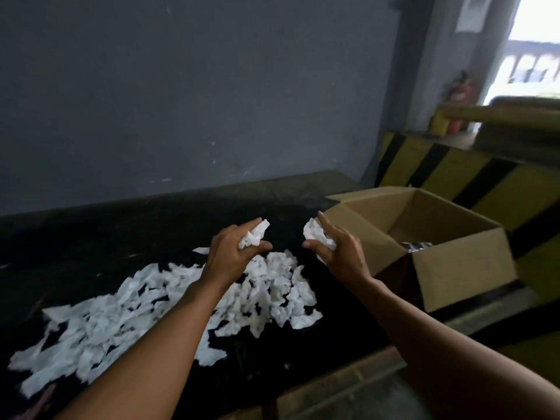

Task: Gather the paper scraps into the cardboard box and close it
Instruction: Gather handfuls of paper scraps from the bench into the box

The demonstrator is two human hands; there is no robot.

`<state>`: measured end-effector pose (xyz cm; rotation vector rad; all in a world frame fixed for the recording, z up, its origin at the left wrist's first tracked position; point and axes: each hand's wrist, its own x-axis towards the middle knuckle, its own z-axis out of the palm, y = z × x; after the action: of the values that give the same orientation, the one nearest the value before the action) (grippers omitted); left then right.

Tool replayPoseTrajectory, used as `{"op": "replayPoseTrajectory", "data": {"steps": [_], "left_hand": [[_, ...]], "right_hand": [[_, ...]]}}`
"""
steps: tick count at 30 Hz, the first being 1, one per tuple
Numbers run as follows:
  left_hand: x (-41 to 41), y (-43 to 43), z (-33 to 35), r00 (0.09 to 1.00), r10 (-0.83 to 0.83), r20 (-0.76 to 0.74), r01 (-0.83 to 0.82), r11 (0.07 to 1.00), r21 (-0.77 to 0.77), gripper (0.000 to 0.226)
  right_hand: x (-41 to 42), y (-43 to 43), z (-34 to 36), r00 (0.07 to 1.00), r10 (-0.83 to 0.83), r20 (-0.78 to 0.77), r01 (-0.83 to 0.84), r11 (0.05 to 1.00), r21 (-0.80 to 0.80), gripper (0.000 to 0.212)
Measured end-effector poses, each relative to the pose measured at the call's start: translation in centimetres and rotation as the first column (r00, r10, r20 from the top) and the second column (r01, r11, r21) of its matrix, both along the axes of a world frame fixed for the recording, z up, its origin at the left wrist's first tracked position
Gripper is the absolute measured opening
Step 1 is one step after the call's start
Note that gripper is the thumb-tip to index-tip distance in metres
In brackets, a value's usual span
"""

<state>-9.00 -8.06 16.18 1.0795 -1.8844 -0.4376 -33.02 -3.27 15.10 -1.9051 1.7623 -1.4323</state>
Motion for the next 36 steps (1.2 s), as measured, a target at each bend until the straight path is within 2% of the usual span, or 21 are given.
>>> {"op": "replayPoseTrajectory", "data": {"steps": [4, 8, 13, 17, 20, 28, 36], "left_hand": [[-5.8, -0.8, 1.4, 0.997, -0.071, -0.004, 0.071, 0.997, -0.032, 0.063], [-13.6, -1.9, 1.9, 0.992, -0.124, -0.012, 0.123, 0.990, -0.062, 0.058], [-26.0, -2.9, 2.1, 0.976, -0.208, -0.058, 0.204, 0.976, -0.071, 0.052], [-34.9, -3.6, 0.9, 0.960, -0.260, -0.100, 0.260, 0.965, -0.022, 0.059], [-39.6, -5.1, 0.1, 0.974, -0.206, -0.090, 0.210, 0.977, 0.032, 0.056], [-44.7, -10.8, -1.9, 0.994, -0.112, -0.014, 0.113, 0.977, 0.181, 0.049], [-47.5, -18.2, -4.9, 0.994, -0.097, 0.049, 0.075, 0.941, 0.331, 0.056]], "right_hand": [[-5.8, 0.3, 1.1, 0.996, -0.084, -0.015, 0.084, 0.996, -0.029, 0.077], [-13.5, 0.7, 1.6, 0.992, -0.122, -0.015, 0.121, 0.992, -0.041, 0.078], [-25.3, 0.0, 1.9, 0.975, -0.193, -0.108, 0.189, 0.981, -0.047, 0.070], [-34.2, -0.5, 1.6, 0.978, -0.170, -0.123, 0.169, 0.985, -0.026, 0.068], [-38.9, -1.7, 1.8, 0.980, -0.150, -0.133, 0.152, 0.988, 0.001, 0.067], [-43.9, -9.7, -0.4, 0.989, -0.023, -0.145, 0.034, 0.996, 0.079, 0.070], [-45.6, -18.9, -4.7, 0.970, 0.101, -0.223, -0.045, 0.970, 0.241, 0.067]]}}
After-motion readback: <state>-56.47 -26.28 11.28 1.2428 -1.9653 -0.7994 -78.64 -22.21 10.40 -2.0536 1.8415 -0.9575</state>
